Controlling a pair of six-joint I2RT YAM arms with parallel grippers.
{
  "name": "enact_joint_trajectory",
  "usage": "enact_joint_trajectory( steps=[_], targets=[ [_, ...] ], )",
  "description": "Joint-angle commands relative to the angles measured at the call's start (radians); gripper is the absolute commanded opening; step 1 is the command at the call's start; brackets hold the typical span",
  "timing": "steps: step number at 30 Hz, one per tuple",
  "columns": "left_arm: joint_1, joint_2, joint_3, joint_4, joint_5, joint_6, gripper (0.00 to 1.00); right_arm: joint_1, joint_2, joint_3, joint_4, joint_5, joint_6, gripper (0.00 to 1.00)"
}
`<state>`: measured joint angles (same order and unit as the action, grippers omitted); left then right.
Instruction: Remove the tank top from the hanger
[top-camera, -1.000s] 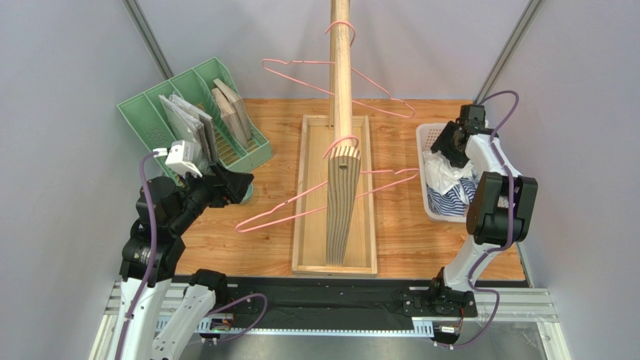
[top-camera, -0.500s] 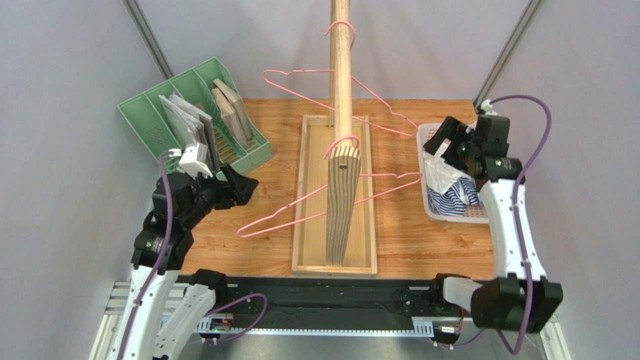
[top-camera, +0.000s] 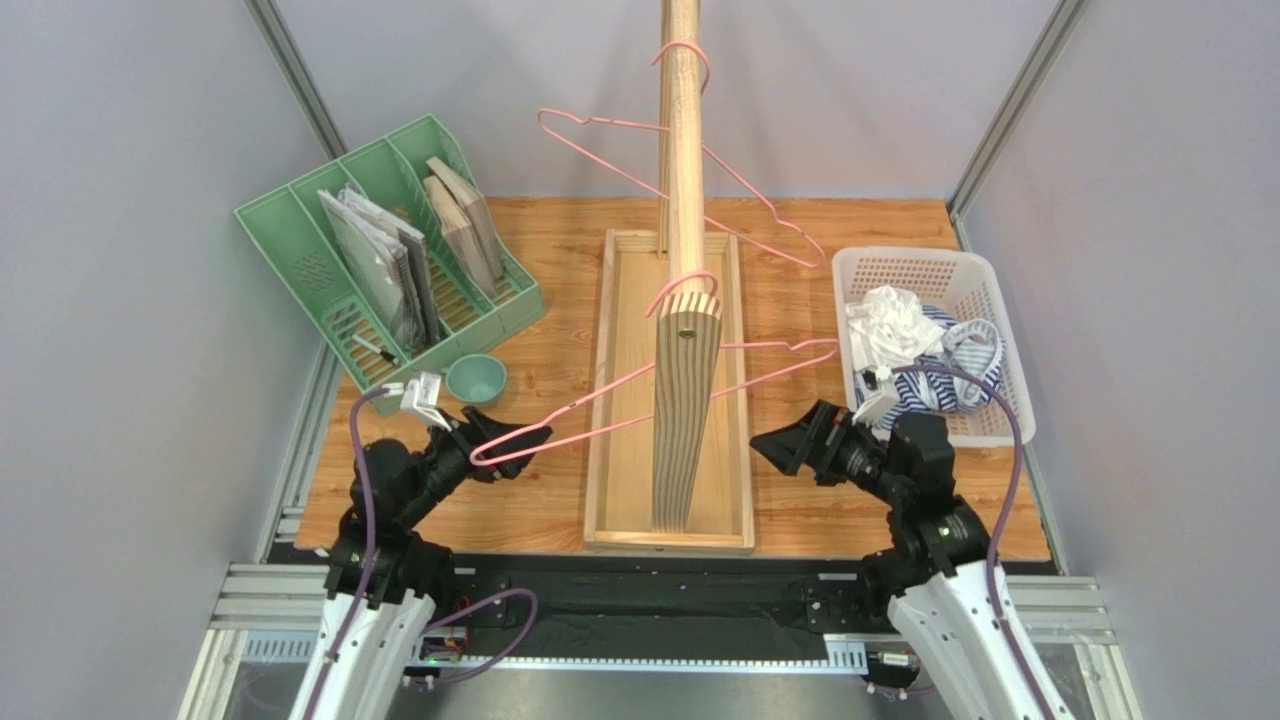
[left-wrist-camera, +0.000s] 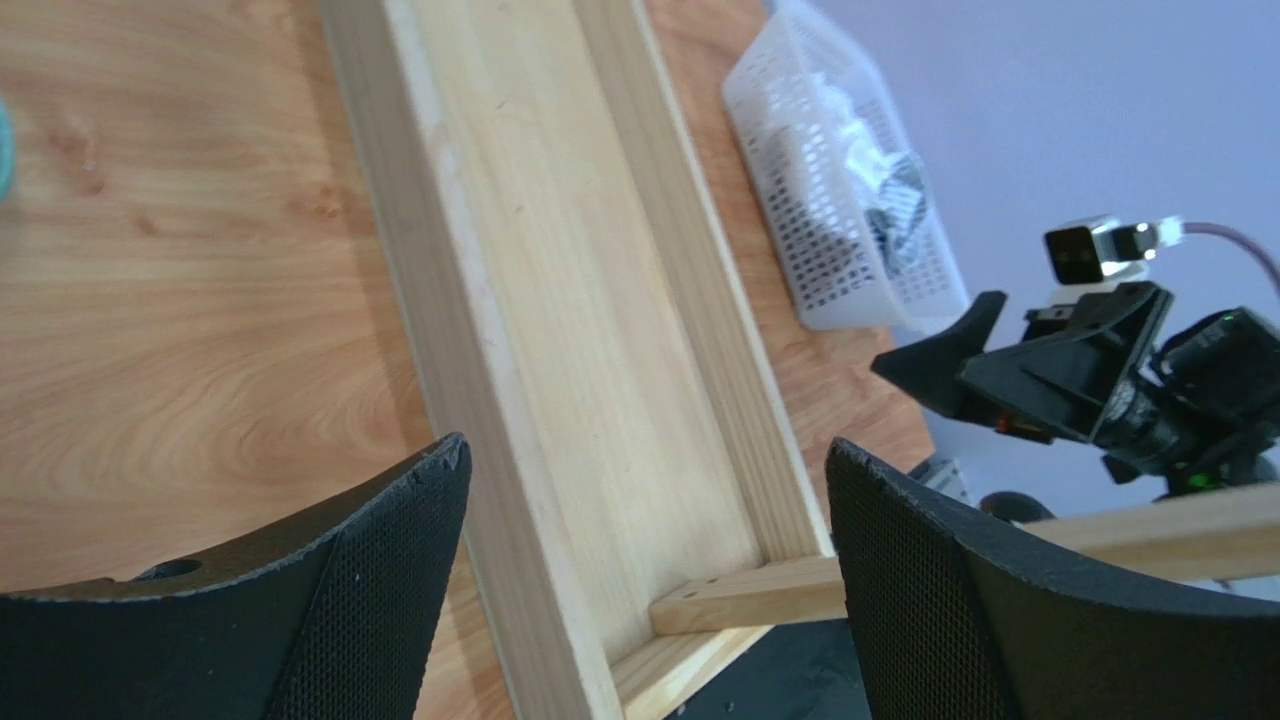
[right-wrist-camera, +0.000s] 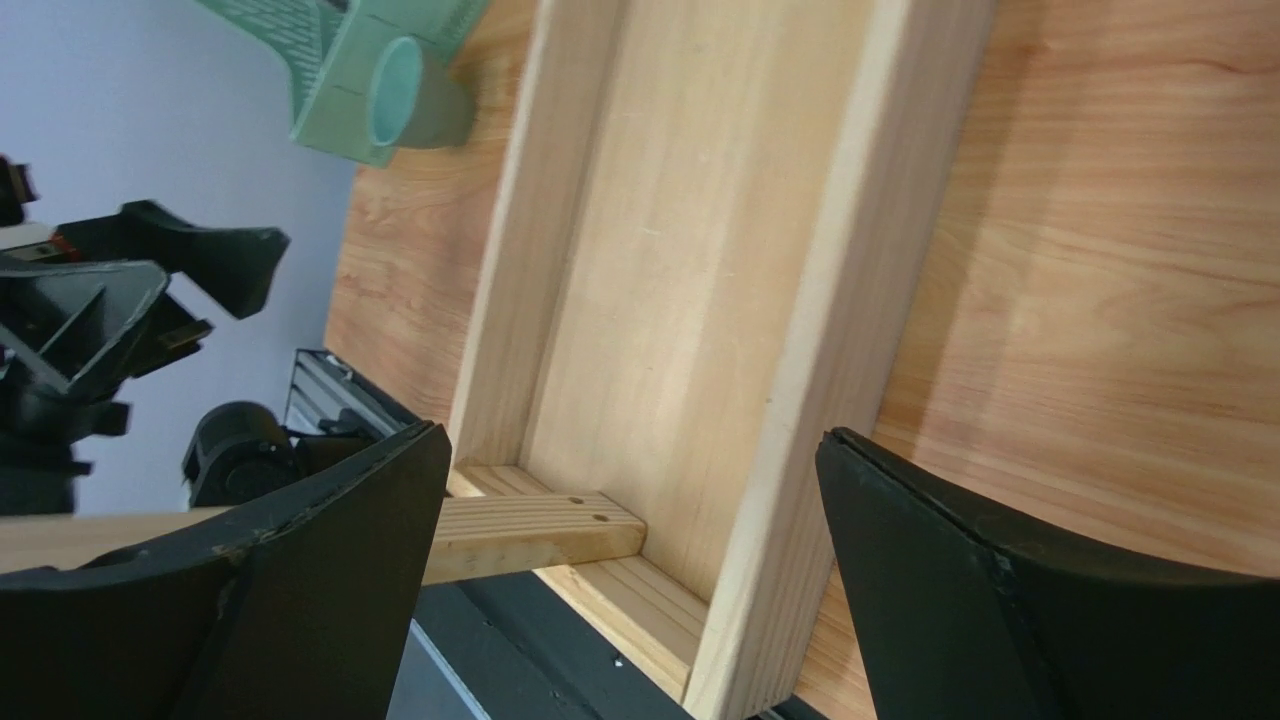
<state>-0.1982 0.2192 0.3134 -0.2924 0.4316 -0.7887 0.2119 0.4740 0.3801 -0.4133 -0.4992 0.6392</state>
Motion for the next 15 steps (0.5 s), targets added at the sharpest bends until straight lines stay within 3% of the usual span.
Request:
enact_joint_trajectory(
  steps=[1, 3, 7, 15],
  targets=[
    [0.005, -0.246, -0.109, 0.118, 0.064, -0.118, 0.92, 0.044, -0.236, -0.101, 0.120, 0.039, 0.089, 1.00],
    [0.005, -0.348, -0.169, 0.137, 0.093, -0.167, 0.93, 0.044, -0.363, -0.173, 0.117, 0.065, 0.111, 1.00],
    [0.003, -0.264, -0.223, 0.228, 0.157, -0.172, 0.93, 0.046, -0.529, -0.296, 0.140, 0.097, 0.189, 1.00],
    [0.002, -0.327, -0.346, 0.345, 0.205, -0.201, 0.94, 0.050, -0.518, -0.457, 0.219, 0.151, 0.205, 1.00]
  ],
)
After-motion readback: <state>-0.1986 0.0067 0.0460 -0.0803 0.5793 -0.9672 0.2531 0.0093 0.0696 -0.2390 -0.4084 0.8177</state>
